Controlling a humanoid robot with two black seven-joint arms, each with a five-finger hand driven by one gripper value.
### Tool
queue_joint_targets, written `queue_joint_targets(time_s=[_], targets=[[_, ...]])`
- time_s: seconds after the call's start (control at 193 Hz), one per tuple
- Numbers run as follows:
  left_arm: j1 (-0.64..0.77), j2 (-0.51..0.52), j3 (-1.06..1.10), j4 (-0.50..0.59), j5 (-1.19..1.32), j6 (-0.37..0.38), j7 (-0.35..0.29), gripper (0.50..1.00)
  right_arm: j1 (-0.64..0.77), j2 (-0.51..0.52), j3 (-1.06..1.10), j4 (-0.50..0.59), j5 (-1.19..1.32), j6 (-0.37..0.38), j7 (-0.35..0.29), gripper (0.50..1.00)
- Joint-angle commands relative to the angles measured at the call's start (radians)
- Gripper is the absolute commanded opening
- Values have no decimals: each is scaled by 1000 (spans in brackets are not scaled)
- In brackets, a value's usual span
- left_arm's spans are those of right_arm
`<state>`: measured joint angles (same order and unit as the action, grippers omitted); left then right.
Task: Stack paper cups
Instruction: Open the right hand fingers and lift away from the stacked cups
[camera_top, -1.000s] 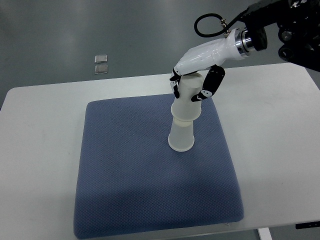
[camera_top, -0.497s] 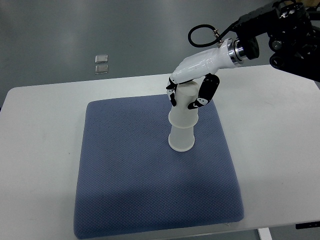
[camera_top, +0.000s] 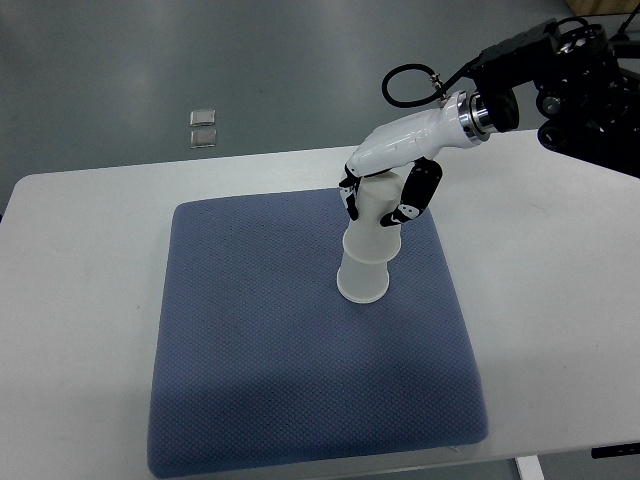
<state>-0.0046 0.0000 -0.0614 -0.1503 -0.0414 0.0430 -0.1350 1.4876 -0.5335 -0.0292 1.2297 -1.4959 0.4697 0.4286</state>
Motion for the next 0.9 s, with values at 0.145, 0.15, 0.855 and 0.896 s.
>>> queue_joint_targets(time_s=[0.145, 0.15, 0.855, 0.896], targets=[[0, 0, 0, 0, 0, 0, 0, 1000, -10, 10, 2, -13, -3, -3, -1, 701], [0, 0, 0, 0, 0, 0, 0, 1000, -10, 10, 2, -13, -3, -3, -1, 707], [0, 0, 0, 0, 0, 0, 0, 1000, -6, 6, 3, -21, 11, -2, -1, 897], [0, 0, 0, 0, 0, 0, 0, 1000, -6, 6, 6, -35, 11, -3, -1, 897]])
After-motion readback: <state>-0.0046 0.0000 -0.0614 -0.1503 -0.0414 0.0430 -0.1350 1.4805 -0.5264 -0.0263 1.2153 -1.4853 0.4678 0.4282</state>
